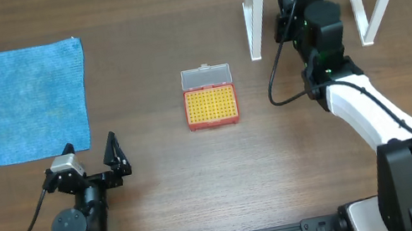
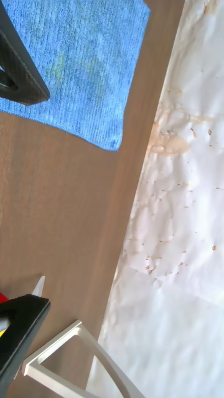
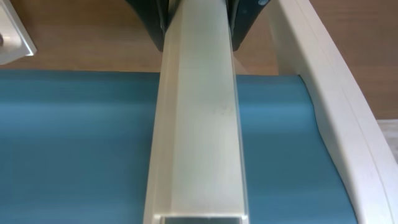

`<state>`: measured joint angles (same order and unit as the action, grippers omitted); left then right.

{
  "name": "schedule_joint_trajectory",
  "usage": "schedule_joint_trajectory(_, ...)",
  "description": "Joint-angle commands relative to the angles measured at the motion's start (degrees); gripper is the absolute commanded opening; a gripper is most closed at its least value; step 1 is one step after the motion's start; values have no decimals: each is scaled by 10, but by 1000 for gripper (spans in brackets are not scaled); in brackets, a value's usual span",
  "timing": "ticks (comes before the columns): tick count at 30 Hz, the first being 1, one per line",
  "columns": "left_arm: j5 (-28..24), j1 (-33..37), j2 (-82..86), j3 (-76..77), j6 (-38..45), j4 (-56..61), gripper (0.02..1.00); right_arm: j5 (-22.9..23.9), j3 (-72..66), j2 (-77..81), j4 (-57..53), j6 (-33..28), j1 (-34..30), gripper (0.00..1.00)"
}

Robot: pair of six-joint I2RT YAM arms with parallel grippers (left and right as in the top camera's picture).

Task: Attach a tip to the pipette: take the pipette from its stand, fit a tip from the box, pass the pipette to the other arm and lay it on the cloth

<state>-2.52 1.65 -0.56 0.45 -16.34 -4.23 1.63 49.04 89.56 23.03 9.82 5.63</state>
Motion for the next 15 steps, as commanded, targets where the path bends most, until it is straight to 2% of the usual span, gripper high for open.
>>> schedule_joint_trajectory(1,6,-2,4,-1,7,-3,987,3,4,-48,2,0,-3,80)
schedule_joint_trajectory(11,6,-2,3,-1,7,-3,987,-3,3,-90,-28,0,14,80)
schedule_joint_trajectory(13,6,-2,3,-1,7,-3,987,-34,-3,-118,-48,0,37,80)
schedule_joint_trajectory(15,6,-2,3,-1,7,-3,987,-85,-18,-147,-38,0,71,80)
